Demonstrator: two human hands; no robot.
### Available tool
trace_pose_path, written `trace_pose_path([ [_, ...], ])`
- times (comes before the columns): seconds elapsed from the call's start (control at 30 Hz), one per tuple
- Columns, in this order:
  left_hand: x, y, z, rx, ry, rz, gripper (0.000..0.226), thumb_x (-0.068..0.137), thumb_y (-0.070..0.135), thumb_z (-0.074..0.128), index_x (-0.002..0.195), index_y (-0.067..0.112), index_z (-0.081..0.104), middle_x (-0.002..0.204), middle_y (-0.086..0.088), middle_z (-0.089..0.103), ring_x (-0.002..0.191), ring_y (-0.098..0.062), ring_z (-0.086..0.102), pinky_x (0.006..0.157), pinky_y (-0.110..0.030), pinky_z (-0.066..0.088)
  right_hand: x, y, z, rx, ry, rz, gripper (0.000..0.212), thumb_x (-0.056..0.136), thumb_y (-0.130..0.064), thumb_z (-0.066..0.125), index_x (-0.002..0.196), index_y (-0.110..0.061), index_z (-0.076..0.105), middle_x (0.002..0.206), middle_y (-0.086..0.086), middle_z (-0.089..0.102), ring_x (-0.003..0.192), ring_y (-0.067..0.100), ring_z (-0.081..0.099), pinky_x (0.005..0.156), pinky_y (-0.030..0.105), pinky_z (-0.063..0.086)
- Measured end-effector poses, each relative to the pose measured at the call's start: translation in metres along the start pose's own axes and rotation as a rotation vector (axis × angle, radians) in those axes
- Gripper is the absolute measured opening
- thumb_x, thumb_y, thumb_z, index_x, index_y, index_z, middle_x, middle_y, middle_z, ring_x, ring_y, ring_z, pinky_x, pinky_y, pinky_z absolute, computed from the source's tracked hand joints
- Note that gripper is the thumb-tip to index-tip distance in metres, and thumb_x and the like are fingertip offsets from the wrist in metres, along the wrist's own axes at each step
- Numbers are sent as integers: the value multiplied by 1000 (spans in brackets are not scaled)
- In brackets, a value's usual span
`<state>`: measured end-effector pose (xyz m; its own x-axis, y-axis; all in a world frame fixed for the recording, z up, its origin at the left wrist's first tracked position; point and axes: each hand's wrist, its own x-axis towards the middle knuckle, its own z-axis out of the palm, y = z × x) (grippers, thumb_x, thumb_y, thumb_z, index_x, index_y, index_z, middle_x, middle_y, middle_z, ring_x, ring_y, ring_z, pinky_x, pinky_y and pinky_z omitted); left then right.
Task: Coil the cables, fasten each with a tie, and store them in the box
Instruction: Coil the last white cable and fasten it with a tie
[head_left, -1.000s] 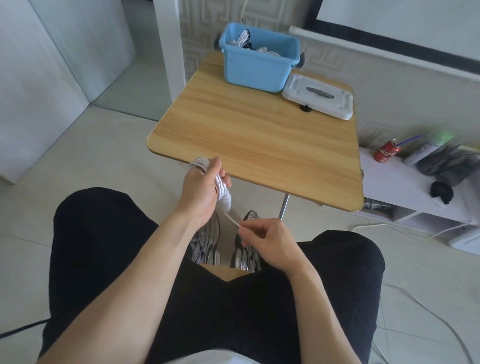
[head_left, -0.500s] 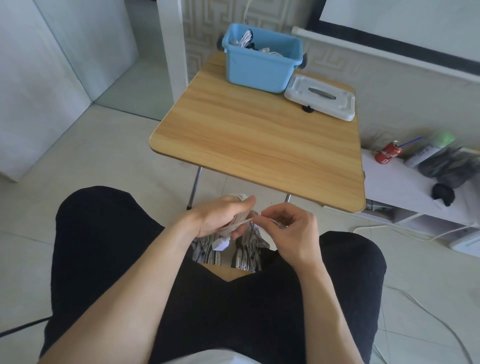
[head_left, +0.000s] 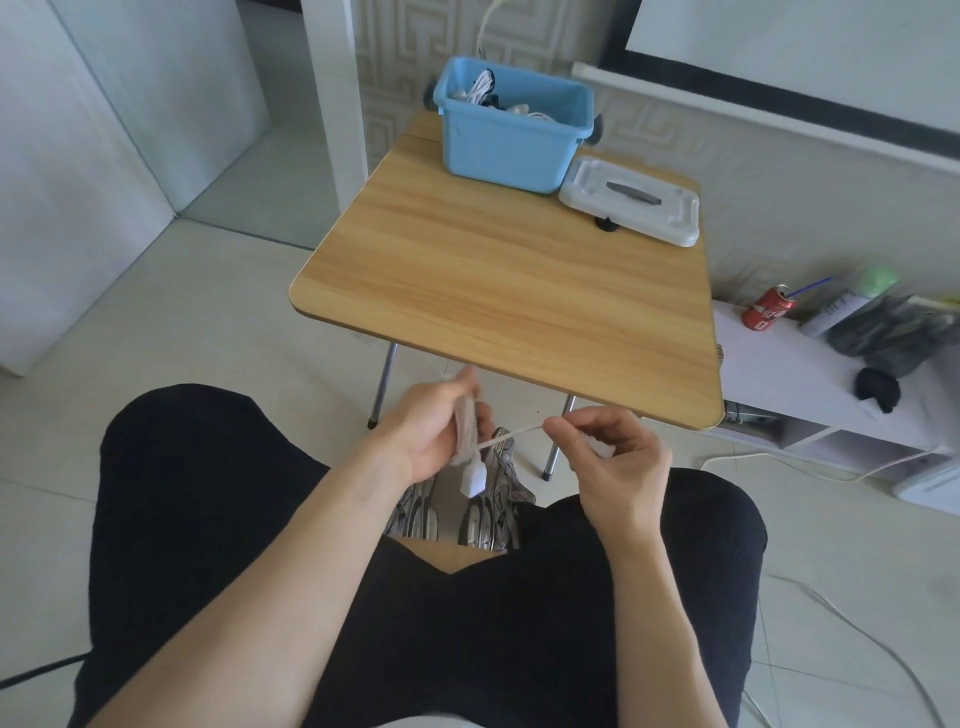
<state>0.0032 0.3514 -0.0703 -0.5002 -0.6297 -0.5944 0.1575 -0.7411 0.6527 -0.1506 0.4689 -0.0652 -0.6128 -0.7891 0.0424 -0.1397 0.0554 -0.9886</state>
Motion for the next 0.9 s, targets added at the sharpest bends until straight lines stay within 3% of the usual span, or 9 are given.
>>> trace_pose_path([
  [0.13,16,3,-21,-703,378,-82,22,106,27,46,104,7,54,62,-3,50,53,-16,49,62,-33,47,-3,-1,-6,220,-101,23,25,66,-9,87,59,-21,66,62,7,69,55,15,62,69,29,55],
  [0.23,22,1,-35,-762,491,-157,33,107,23,34,81,9,50,63,-5,44,53,-19,44,64,-31,45,-6,0,-5,310,-192,32,29,65,-3,84,55,-19,62,56,8,65,49,18,60,63,34,56],
  [0.3,23,-1,-34,-689,477,-131,34,108,22,34,80,10,48,68,-4,43,55,-17,44,59,-31,45,-6,0,-3,328,-272,25,31,67,3,85,56,-12,60,56,10,64,47,21,57,57,35,52],
  [0.4,21,-2,-25,-489,323,-83,19,106,26,49,105,8,55,68,-3,49,56,-16,47,69,-32,47,-4,-4,1,317,-325,-11,33,71,5,84,58,-11,58,60,10,66,47,21,56,55,34,51],
  [0.53,5,-6,-4,351,-71,-29,34,101,36,51,108,3,53,74,-4,56,66,-18,54,82,-39,49,1,-14,7,326,-225,-77,31,70,-1,83,59,-20,62,67,8,70,52,19,60,65,34,55],
  [0.6,-4,-10,6,569,-288,-8,43,101,44,47,107,2,54,73,-5,59,67,-21,56,76,-35,49,5,-16,9,309,-119,-74,27,71,-5,84,62,-16,61,70,9,71,55,19,61,69,32,55],
  [0.77,-15,-10,17,516,-570,-130,60,103,58,22,95,6,52,61,-3,46,52,-16,45,55,-27,41,9,-5,12,238,54,23,28,67,-16,87,68,-11,60,74,6,73,58,18,62,67,29,56],
  [0.9,-19,-9,21,574,-441,-62,51,105,52,30,76,14,47,50,2,31,40,-12,28,45,-25,31,8,9,13,170,11,104,25,71,-19,88,72,-10,64,61,-8,64,58,12,61,65,23,53],
])
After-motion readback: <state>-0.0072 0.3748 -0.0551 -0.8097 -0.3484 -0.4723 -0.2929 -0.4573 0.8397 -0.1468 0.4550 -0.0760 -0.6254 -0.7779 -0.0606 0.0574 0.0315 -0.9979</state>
